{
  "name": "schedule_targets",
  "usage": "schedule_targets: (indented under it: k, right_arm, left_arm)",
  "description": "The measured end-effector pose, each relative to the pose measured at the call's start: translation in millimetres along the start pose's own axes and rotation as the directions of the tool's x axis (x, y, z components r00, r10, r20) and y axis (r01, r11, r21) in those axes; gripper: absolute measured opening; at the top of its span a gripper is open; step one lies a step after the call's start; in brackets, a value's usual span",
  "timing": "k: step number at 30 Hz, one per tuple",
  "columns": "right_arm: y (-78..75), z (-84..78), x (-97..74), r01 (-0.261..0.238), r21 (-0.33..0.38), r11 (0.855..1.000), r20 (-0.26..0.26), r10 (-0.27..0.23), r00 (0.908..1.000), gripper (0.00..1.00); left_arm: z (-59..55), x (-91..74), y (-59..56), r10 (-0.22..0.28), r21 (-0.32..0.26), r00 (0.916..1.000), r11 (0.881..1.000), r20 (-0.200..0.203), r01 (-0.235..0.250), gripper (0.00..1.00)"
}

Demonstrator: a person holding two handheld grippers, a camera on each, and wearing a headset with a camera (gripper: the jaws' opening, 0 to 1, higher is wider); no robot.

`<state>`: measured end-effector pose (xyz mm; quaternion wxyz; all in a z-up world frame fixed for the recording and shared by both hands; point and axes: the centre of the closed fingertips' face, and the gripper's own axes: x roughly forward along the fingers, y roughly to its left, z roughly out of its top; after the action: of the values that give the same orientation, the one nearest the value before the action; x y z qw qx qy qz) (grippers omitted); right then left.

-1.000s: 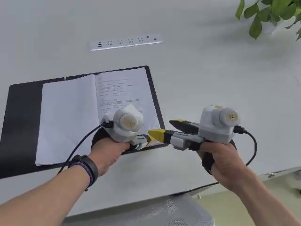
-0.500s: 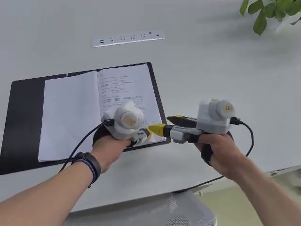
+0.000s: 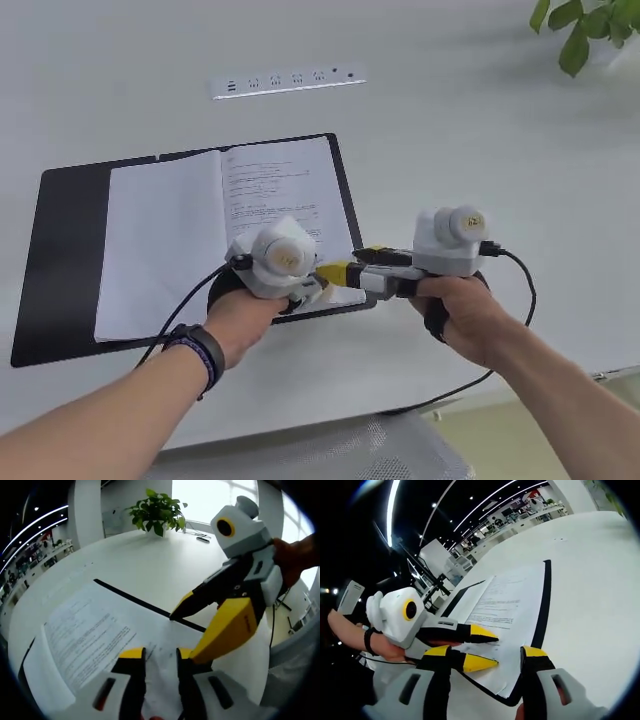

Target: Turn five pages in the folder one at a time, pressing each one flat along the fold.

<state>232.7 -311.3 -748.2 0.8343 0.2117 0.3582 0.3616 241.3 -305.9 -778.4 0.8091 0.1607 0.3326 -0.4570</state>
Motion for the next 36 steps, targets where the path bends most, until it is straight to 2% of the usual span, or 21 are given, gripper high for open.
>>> schedule_targets:
  k: [16, 20, 23, 26, 32, 36]
  right_arm:
    - [-3.0, -3.4, -0.5, 0.005, 0.025, 1.000, 0.013, -0.005, 0.9999, 0.54]
    - [-4.2, -2.8, -0.4, 0.002, 0.037, 0.999, 0.009, -0.002, 1.0000, 0.53]
    - [-7.0, -1.2, -3.8, -0.012, 0.093, 0.996, 0.019, 0.010, 0.9998, 0.49]
    - [-6.1, -4.5, -6.0, -0.028, 0.116, 0.993, 0.021, 0.026, 0.9994, 0.44]
    - [-1.8, -16.2, -7.1, -0.040, 0.131, 0.991, 0.006, 0.039, 0.9992, 0.34]
    - [-4.6, -20.2, -6.8, -0.019, 0.137, 0.990, 0.004, 0.018, 0.9998, 0.24]
  left_arm:
    - [-0.1, 0.1, -0.3, -0.005, -0.012, 1.0000, 1.000, 0.004, 0.005, 0.23]
    - [0.4, -0.3, -2.7, -0.014, -0.036, 0.9999, 0.999, 0.005, 0.014, 0.26]
    - [1.0, -1.3, -8.6, -0.033, -0.044, 0.9994, 0.998, 0.005, 0.034, 0.33]
    - [0.4, -2.9, -11.2, -0.039, -0.056, 0.9992, 0.998, 0.006, 0.039, 0.35]
    - [-1.2, -6.9, -14.5, -0.048, -0.064, 0.9988, 0.997, 0.004, 0.048, 0.38]
    - [-1.7, -12.1, -16.8, -0.057, -0.064, 0.9983, 0.996, 0.006, 0.058, 0.43]
